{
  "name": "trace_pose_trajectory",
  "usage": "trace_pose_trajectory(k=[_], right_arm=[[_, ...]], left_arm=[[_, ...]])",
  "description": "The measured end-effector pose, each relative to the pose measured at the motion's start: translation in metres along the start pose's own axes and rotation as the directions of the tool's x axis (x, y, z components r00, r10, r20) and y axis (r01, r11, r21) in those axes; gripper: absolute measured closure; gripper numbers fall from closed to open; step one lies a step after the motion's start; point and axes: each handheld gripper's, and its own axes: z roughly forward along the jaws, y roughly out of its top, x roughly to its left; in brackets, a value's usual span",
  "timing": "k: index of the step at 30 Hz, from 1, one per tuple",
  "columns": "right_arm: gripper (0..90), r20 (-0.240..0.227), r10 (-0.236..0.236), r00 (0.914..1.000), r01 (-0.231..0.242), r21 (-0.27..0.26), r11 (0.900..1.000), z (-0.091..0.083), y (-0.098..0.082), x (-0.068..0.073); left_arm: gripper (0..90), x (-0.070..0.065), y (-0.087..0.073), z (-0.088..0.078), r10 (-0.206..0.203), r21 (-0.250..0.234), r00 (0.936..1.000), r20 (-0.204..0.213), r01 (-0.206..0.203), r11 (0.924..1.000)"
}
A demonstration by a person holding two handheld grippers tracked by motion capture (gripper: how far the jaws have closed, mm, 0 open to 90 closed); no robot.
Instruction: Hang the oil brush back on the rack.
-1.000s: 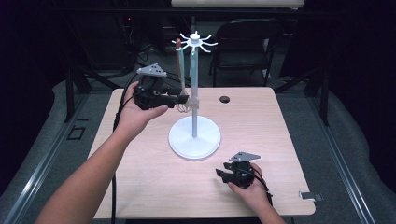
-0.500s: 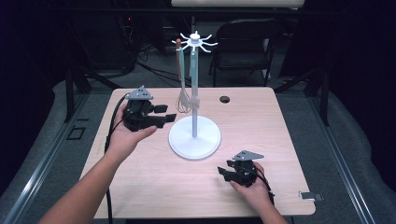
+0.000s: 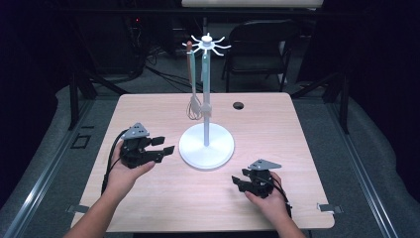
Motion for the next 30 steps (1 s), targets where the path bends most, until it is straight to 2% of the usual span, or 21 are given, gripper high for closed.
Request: trace_pose_trajectory(k=[4, 10, 14, 20, 23, 25, 28, 30], right_arm=[[46.9, 0.003, -0.004, 1.0, 0.004, 0.001, 1.0, 0.0, 0.0, 0.0], [46.5, 0.005, -0.003, 1.0, 0.003, -0.002, 1.0, 0.001, 0.0, 0.0], [46.2, 0.009, -0.007, 0.9999, 0.007, -0.005, 1.0, 0.0, 0.0, 0.0], [45.7, 0.013, -0.007, 0.9999, 0.007, -0.005, 1.0, 0.001, 0.0, 0.0], [45.5, 0.015, -0.01, 0.9998, 0.01, -0.004, 1.0, 0.001, 0.0, 0.0], [45.4, 0.021, -0.016, 0.9997, 0.016, 0.003, 1.0, 0.0, 0.0, 0.0], [45.2, 0.014, -0.008, 0.9999, 0.008, -0.013, 1.0, 0.002, -0.001, 0.0], [45.1, 0.016, -0.013, 0.9998, 0.013, -0.011, 1.0, 0.002, -0.001, 0.0]], left_arm=[[45.5, 0.006, -0.02, -0.002, -0.047, -0.014, 0.9989, -0.001, 0.047, 0.9988], [44.7, 0.014, -0.053, 0.001, -0.106, 0.004, 0.9934, -0.045, 0.106, 0.9944], [44.1, 0.014, -0.073, 0.005, -0.115, 0.033, 0.9898, -0.083, 0.119, 0.9924], [43.9, 0.015, -0.097, 0.007, -0.144, 0.051, 0.9848, -0.097, 0.15, 0.9875], [43.7, 0.017, -0.104, 0.007, -0.16, 0.04, 0.9815, -0.106, 0.164, 0.9856], [43.7, 0.018, -0.108, 0.008, -0.159, 0.038, 0.98, -0.12, 0.164, 0.9856], [43.5, 0.02, -0.112, 0.01, -0.147, 0.044, 0.9789, -0.142, 0.155, 0.987], [43.5, 0.02, -0.115, 0.012, -0.148, 0.048, 0.9787, -0.142, 0.156, 0.9866]])
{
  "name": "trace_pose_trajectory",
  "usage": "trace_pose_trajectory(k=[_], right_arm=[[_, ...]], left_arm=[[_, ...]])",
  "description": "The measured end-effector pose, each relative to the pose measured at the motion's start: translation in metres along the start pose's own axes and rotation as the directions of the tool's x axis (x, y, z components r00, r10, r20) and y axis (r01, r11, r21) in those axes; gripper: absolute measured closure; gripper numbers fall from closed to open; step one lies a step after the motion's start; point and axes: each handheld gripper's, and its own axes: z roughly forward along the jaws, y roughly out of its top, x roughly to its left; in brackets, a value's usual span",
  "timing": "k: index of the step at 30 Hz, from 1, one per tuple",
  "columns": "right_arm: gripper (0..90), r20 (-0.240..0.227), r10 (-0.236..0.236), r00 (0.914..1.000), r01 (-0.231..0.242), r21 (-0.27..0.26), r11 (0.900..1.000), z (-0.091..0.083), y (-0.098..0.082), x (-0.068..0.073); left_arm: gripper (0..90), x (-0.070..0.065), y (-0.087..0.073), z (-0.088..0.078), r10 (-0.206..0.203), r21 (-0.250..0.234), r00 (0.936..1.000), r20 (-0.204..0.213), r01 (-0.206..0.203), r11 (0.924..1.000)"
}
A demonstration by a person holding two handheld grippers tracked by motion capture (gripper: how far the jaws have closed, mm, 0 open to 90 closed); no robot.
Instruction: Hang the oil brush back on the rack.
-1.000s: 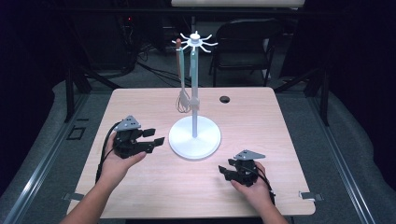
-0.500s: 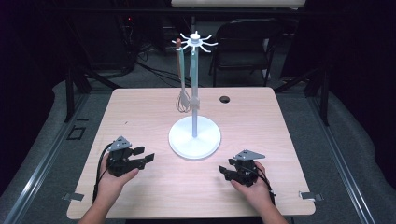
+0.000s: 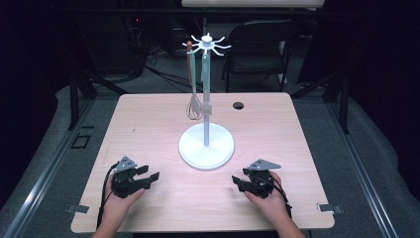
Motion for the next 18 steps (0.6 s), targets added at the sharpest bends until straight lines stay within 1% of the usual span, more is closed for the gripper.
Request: trace_pose_trajectory(k=[4, 8, 12, 15, 17, 18], right_arm=[[45.1, 0.005, 0.001, 1.0, -0.001, -0.002, 1.0, 0.001, 0.0, 0.0], [45.0, 0.007, -0.012, 0.9999, 0.012, 0.005, 1.0, 0.002, -0.001, 0.0], [44.9, 0.01, -0.02, 0.9998, 0.02, 0.004, 1.0, 0.003, -0.001, 0.001], [44.8, 0.009, -0.02, 0.9998, 0.02, -0.003, 1.0, 0.003, -0.001, 0.002], [44.8, 0.015, -0.031, 0.9994, 0.031, -0.007, 0.999, 0.003, -0.001, 0.002], [44.7, 0.011, -0.028, 0.9995, 0.028, -0.012, 1.0, 0.003, -0.001, 0.002]], left_arm=[[43.5, 0.0, -0.004, 0.005, 0.006, 0.018, 0.9999, 0.008, -0.007, 0.9998], [43.4, 0.0, -0.007, 0.011, 0.018, 0.038, 0.9998, 0.011, -0.019, 0.9991], [43.3, 0.0, -0.009, 0.016, 0.03, 0.05, 0.9995, 0.006, -0.03, 0.9983], [43.3, 0.001, -0.01, 0.019, 0.021, 0.056, 0.9998, 0.003, -0.021, 0.9982], [43.3, 0.001, -0.01, 0.019, 0.017, 0.058, 0.9999, 0.001, -0.017, 0.9982], [43.3, 0.002, -0.011, 0.019, 0.016, 0.056, 0.9999, 0.0, -0.016, 0.9983]])
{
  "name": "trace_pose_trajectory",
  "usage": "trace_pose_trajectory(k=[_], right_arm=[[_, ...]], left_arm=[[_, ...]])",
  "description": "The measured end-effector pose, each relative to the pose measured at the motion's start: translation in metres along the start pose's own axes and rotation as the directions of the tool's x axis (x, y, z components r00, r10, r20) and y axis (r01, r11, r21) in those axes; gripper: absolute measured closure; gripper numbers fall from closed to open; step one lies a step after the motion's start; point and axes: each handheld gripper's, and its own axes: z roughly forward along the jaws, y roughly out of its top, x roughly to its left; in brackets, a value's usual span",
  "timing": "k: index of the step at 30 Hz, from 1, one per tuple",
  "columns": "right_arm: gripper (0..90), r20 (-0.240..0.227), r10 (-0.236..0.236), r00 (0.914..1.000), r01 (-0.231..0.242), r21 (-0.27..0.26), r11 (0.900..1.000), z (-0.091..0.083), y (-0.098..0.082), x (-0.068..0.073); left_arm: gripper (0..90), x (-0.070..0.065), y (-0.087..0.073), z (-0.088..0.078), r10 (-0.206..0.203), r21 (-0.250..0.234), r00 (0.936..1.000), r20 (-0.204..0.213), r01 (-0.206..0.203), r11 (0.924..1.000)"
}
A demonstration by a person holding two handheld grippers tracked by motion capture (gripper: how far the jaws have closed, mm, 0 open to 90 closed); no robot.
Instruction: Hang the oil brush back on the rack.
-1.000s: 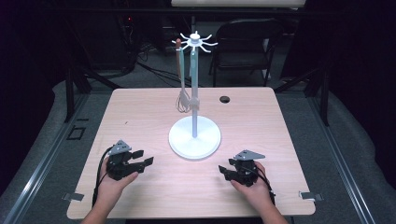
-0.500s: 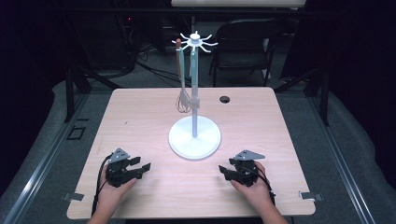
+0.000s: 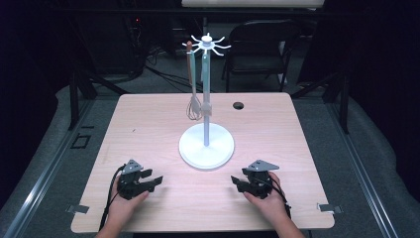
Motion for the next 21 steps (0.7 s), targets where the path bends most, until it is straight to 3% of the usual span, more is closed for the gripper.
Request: trace_pose_trajectory(k=[15, 21], right_arm=[[44.1, 0.002, -0.024, 0.9997, 0.024, 0.01, 1.0, 0.0024, -0.0012, 0.0042], [42.3, 0.013, -0.023, 0.9997, 0.023, -0.004, 1.0, 0.0022, -0.0015, 0.0033]], left_arm=[[42.6, 0.001, -0.0011, 0.0011, -0.003, -0.006, 0.9999, -0.014, 0.003, 1.0], [38.2, 0.0025, -0.0008, 0.0007, -0.003, -0.016, 0.9997, -0.026, 0.002, 0.9999]])
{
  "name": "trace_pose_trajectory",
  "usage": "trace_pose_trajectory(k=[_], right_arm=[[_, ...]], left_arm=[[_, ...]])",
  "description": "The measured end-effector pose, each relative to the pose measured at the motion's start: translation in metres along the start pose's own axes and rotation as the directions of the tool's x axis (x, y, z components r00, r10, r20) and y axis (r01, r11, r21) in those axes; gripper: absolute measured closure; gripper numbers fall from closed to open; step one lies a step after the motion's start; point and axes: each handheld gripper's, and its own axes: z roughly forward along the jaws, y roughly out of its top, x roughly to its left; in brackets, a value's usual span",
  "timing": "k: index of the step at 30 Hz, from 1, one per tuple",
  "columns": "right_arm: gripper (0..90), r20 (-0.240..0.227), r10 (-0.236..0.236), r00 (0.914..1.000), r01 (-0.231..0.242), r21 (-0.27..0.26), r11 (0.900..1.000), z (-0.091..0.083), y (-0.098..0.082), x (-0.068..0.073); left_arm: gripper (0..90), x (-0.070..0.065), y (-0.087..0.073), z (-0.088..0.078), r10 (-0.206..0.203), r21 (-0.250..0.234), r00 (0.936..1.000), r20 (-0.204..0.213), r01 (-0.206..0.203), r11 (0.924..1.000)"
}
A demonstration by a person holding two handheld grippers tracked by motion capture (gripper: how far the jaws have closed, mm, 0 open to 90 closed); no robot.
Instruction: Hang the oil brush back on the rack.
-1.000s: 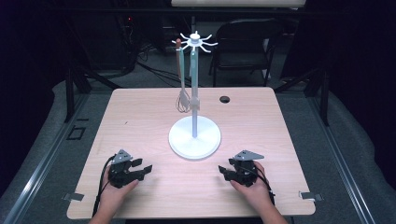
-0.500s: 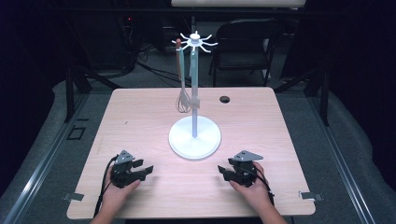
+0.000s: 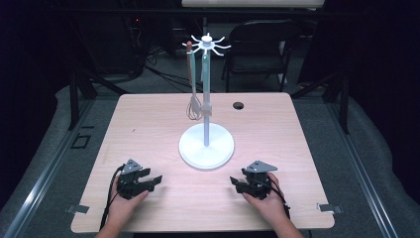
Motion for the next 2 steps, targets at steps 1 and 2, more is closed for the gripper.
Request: trace_pose_trajectory(k=[1, 2], right_arm=[[42.2, 0.001, -0.001, 1.0, 0.001, -0.002, 1.0, 0.0, -0.0001, -0.0003], [41.7, 0.001, -0.001, 1.0, 0.001, -0.001, 1.0, -0.0001, -0.0002, -0.0007]], left_arm=[[37.8, 0.0002, 0.0, 0.0, -0.004, -0.002, 1.0, -0.003, 0.004, 1.0], [37.5, 0.0006, 0.0002, -0.0002, -0.004, -0.001, 1.0, -0.004, 0.004, 1.0]])
